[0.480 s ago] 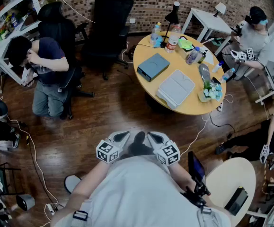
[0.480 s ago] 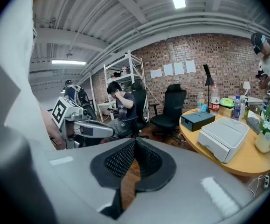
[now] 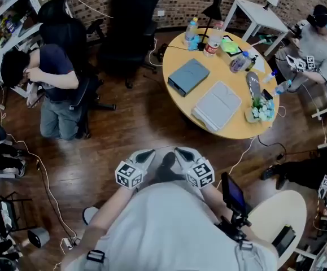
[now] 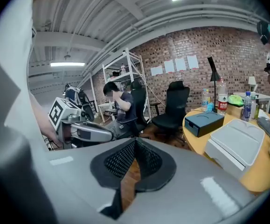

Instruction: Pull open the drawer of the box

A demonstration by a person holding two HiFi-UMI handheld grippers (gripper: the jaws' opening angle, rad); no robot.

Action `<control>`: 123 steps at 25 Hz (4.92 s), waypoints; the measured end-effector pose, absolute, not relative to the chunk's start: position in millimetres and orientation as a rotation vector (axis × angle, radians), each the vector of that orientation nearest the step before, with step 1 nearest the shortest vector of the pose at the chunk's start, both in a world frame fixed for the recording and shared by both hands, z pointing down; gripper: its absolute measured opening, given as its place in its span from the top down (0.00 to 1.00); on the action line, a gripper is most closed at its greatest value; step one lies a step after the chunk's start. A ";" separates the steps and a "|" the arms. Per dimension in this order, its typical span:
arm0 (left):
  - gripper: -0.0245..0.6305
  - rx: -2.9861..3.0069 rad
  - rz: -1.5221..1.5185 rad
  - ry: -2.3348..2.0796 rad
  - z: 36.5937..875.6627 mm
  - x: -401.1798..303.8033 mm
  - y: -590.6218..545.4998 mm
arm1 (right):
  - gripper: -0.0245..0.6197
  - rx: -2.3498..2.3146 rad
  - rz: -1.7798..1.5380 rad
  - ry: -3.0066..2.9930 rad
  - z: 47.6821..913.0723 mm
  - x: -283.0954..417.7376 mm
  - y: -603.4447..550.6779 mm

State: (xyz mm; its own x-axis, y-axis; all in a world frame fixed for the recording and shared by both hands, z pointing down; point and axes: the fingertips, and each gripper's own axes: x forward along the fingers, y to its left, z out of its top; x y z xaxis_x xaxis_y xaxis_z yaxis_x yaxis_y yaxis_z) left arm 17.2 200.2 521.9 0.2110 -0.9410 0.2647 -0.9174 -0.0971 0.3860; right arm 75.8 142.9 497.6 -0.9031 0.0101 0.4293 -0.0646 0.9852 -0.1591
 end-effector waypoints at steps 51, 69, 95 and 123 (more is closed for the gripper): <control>0.95 2.409 0.492 -1.306 548.4 -146.3 -63.9 | 0.95 0.616 0.434 -2.668 507.1 -75.5 -87.2; 0.95 2.413 1.107 -1.272 631.5 -122.3 -107.0 | 0.95 0.764 0.567 -2.600 544.0 -32.1 -104.6; 0.80 2.560 2.050 -1.236 669.0 -123.6 -168.0 | 0.95 0.939 0.710 -2.554 555.6 -7.3 -119.5; 0.86 2.659 2.173 -1.236 675.0 -107.6 -174.6 | 0.95 0.973 0.758 -2.511 564.8 11.9 -104.6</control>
State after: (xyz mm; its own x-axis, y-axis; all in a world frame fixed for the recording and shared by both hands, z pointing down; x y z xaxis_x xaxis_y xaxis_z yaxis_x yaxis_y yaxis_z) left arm -107.6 -174.6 675.0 0.1207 -0.7517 0.6483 -0.1729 -0.6591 -0.7320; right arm 11.9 -104.6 564.8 -0.7066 -0.5148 0.4855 -0.6974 0.6225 -0.3550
